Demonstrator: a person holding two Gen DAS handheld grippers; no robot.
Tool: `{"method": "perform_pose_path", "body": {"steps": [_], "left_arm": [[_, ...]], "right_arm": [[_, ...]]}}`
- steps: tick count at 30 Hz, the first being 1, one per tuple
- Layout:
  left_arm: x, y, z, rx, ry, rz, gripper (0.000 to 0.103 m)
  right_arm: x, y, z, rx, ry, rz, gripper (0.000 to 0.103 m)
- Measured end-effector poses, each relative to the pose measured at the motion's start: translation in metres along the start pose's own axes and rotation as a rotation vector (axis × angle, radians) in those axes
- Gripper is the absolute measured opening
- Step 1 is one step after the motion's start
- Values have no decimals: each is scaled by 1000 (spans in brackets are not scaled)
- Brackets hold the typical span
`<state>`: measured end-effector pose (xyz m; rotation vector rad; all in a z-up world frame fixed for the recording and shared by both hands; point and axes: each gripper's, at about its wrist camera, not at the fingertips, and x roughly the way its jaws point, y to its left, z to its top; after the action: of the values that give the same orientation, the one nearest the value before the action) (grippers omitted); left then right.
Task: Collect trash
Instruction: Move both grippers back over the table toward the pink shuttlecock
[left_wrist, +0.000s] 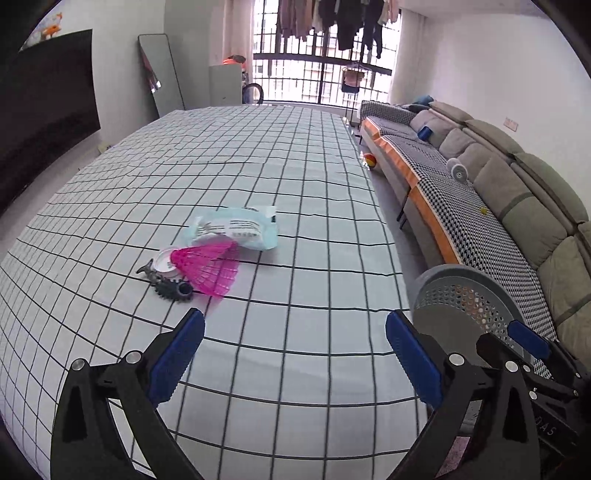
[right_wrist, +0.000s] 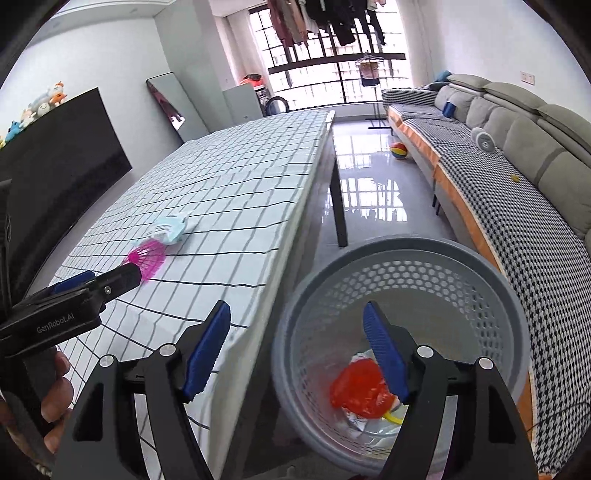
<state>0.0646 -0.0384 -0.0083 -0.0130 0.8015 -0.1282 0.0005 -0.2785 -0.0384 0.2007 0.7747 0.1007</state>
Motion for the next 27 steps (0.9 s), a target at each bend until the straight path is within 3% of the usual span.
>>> {"method": "perform_pose_path", "body": {"steps": [12,27], "left_arm": [[7,79,-3,-99,9,130,97],[11,141,-12,-154,0,271,97]], "right_arm": [[33,60,21,-98,21,76,71],[87,139,38,-215,126,180,71]]}}
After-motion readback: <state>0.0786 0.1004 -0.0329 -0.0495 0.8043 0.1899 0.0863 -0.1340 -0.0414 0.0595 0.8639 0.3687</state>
